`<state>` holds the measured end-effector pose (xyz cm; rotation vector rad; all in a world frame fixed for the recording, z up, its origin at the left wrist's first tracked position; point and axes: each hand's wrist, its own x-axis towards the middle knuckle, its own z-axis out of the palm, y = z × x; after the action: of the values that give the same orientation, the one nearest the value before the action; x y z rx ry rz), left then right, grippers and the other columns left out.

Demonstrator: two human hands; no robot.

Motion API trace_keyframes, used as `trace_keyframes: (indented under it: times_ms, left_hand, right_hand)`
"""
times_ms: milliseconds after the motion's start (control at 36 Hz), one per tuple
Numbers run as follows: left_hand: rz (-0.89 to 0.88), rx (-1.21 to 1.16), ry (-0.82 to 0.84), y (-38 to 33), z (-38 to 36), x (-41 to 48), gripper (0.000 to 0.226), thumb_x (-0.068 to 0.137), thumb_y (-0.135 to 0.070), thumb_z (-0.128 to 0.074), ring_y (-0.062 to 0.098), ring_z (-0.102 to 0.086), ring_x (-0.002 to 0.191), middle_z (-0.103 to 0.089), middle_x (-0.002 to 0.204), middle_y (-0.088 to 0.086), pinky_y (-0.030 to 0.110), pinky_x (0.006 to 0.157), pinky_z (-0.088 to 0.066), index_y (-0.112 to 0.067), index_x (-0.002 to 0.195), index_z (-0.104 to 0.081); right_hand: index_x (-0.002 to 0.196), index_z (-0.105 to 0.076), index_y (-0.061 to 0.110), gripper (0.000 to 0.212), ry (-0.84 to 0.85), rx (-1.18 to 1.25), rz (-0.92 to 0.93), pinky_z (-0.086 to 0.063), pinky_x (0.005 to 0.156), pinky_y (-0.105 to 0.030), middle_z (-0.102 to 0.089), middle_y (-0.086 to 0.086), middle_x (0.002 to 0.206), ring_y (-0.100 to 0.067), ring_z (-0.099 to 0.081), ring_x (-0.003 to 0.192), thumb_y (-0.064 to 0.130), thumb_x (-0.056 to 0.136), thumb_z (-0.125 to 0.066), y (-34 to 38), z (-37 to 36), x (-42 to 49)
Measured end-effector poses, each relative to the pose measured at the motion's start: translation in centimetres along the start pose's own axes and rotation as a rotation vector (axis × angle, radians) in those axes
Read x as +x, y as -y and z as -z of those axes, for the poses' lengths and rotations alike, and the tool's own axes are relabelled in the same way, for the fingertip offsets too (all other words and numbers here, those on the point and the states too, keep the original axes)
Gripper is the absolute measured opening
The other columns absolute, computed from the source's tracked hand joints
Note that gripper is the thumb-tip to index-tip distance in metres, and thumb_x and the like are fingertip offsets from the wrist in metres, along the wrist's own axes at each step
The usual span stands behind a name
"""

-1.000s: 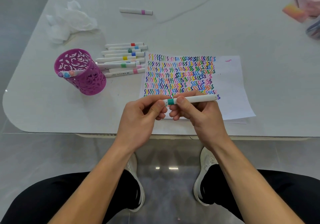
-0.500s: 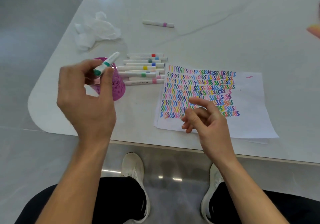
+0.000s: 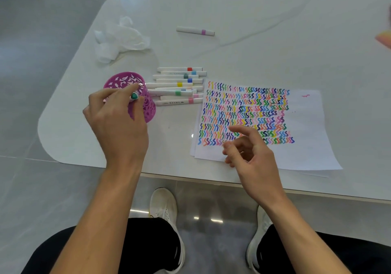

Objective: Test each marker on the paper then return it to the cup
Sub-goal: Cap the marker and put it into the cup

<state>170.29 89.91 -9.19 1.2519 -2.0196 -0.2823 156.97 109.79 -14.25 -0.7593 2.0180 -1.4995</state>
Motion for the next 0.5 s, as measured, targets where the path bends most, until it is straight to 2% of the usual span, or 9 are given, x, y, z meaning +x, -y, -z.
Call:
trace_keyframes:
  times_ms: [56, 111, 167, 250, 306, 389, 500]
  left_hand:
    - [0.008, 0.039, 0.028, 0.5, -0.4, 0.2, 0.031, 0.096, -0.024, -0.067, 0.022, -0.051, 0.121, -0.066, 0.116, 0.003, 0.003, 0.098, -0.015, -0.022, 0.127, -0.069]
    - [0.020, 0.039, 0.055, 0.6, -0.6, 0.3, 0.035, 0.095, -0.024, -0.068, 0.024, -0.050, 0.124, -0.065, 0.120, 0.007, -0.004, 0.095, -0.008, -0.022, 0.130, -0.067]
    - [0.010, 0.036, 0.062, 0.4, -0.6, 0.3, 0.042, 0.093, -0.025, -0.071, 0.025, -0.048, 0.127, -0.064, 0.126, 0.007, 0.000, 0.099, -0.011, -0.021, 0.134, -0.063]
    - [-0.073, 0.018, 0.039, -0.4, -0.6, 0.0, 0.048, 0.090, -0.021, -0.072, 0.025, -0.047, 0.128, -0.063, 0.131, 0.004, 0.031, 0.108, -0.032, -0.017, 0.136, -0.059]
    - [-0.143, -0.034, 0.000, -0.9, -0.7, -0.5, 0.047, 0.090, -0.016, -0.071, 0.024, -0.047, 0.127, -0.064, 0.130, 0.006, 0.041, 0.107, -0.043, -0.014, 0.135, -0.059]
    - [-0.258, -0.082, -0.003, -2.0, -1.2, -1.6, 0.040, 0.092, -0.011, -0.071, 0.026, -0.052, 0.123, -0.067, 0.125, 0.008, 0.038, 0.106, -0.044, -0.009, 0.131, -0.062]
    - [-0.305, -0.155, 0.151, -3.9, -2.1, -3.8, 0.033, 0.095, -0.016, -0.071, 0.022, -0.062, 0.113, -0.070, 0.119, 0.005, 0.027, 0.099, -0.044, -0.012, 0.127, -0.066]
  right_hand:
    - [0.124, -0.060, 0.036, 0.029, -0.006, 0.001, -0.004, -0.060, 0.080, -0.051, -0.073, 0.007, 0.086, -0.019, -0.072, 0.084, 0.027, 0.099, -0.069, -0.1, 0.1, 0.1]
    - [0.124, -0.060, 0.035, 0.029, -0.010, 0.001, -0.009, -0.060, 0.080, -0.051, -0.073, 0.007, 0.087, -0.020, -0.072, 0.084, 0.025, 0.099, -0.070, -0.2, 0.2, 0.1]
    - [0.125, -0.061, 0.033, 0.029, -0.010, 0.000, -0.014, -0.060, 0.080, -0.050, -0.073, 0.007, 0.087, -0.019, -0.072, 0.084, 0.025, 0.099, -0.070, -0.3, 0.3, 0.2]
    - [0.125, -0.060, 0.033, 0.029, -0.011, -0.002, -0.017, -0.061, 0.081, -0.048, -0.073, 0.007, 0.086, -0.017, -0.072, 0.082, 0.025, 0.099, -0.070, -0.1, 0.5, 0.2]
    - [0.124, -0.061, 0.034, 0.028, -0.013, -0.009, -0.019, -0.061, 0.081, -0.047, -0.073, 0.007, 0.086, -0.017, -0.072, 0.082, 0.025, 0.099, -0.069, -0.1, 0.6, 0.2]
    - [0.121, -0.064, 0.034, 0.025, -0.020, -0.014, -0.026, -0.061, 0.079, -0.046, -0.073, 0.007, 0.087, -0.017, -0.072, 0.082, 0.025, 0.099, -0.070, 0.2, 0.9, 0.3]
    - [0.111, -0.069, 0.035, 0.015, -0.037, -0.037, -0.026, -0.061, 0.074, -0.037, -0.071, 0.011, 0.085, -0.015, -0.070, 0.078, 0.026, 0.099, -0.070, 0.6, 1.3, 0.6]
